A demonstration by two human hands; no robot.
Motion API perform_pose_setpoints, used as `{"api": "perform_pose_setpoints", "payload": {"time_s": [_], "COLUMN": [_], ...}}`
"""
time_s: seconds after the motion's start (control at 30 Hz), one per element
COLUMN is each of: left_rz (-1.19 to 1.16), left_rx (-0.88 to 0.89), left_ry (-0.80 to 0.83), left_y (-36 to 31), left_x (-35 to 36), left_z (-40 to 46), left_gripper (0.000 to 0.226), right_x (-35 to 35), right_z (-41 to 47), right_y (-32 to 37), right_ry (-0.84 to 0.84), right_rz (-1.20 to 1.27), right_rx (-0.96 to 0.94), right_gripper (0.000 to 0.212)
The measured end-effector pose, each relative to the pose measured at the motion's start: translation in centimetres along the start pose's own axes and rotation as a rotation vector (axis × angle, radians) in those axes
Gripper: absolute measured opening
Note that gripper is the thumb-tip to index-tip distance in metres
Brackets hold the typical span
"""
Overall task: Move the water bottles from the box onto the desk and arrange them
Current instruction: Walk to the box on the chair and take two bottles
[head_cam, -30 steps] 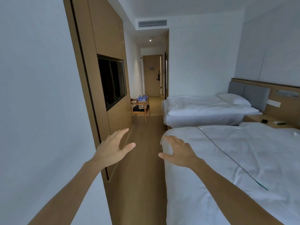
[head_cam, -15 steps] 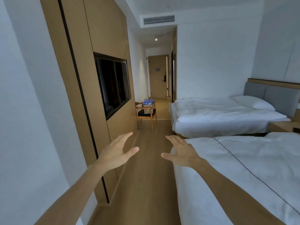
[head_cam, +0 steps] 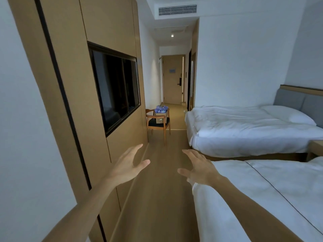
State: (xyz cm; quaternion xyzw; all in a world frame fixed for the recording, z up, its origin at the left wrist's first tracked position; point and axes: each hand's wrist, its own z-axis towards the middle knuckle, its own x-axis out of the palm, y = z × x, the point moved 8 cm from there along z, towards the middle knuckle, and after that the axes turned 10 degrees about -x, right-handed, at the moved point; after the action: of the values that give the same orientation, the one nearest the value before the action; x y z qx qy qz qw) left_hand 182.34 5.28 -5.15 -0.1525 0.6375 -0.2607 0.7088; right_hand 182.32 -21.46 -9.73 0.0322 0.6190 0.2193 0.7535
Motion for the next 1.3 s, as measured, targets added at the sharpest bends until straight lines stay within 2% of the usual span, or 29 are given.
{"api": "perform_pose_setpoints", "payload": {"time_s": [0.47, 0.8, 1.03, 1.3], "left_rz": [0.056, 0.035, -0.005, -0.011], "left_rx": [0.053, 0.052, -0.022, -0.043], "left_ry": [0.0, -0.016, -0.002, -0.033], "left_y": [4.2, 3.0, 2.0, 3.6], "left_x": [3.3, 9.6, 13.0, 15.3], "left_z": [31.0, 50.6, 63.8, 76.6], "left_gripper": [0.084, 0.083, 0.078, 0.078], "right_x": [3.5, 5.7, 4.3, 6.3], "right_z": [25.0, 41.3, 54.3, 67.7], "right_y": [-9.6, -22.1, -31.0, -38.0], "right_ry": [-0.034, -0.014, -0.014, 0.014], "right_rz": [0.028, 0.013, 0.029, 0.024], "right_rx": [0.059, 0.046, 0.006, -0.019], "right_gripper": [0.08, 0.083, 0.082, 0.084]}}
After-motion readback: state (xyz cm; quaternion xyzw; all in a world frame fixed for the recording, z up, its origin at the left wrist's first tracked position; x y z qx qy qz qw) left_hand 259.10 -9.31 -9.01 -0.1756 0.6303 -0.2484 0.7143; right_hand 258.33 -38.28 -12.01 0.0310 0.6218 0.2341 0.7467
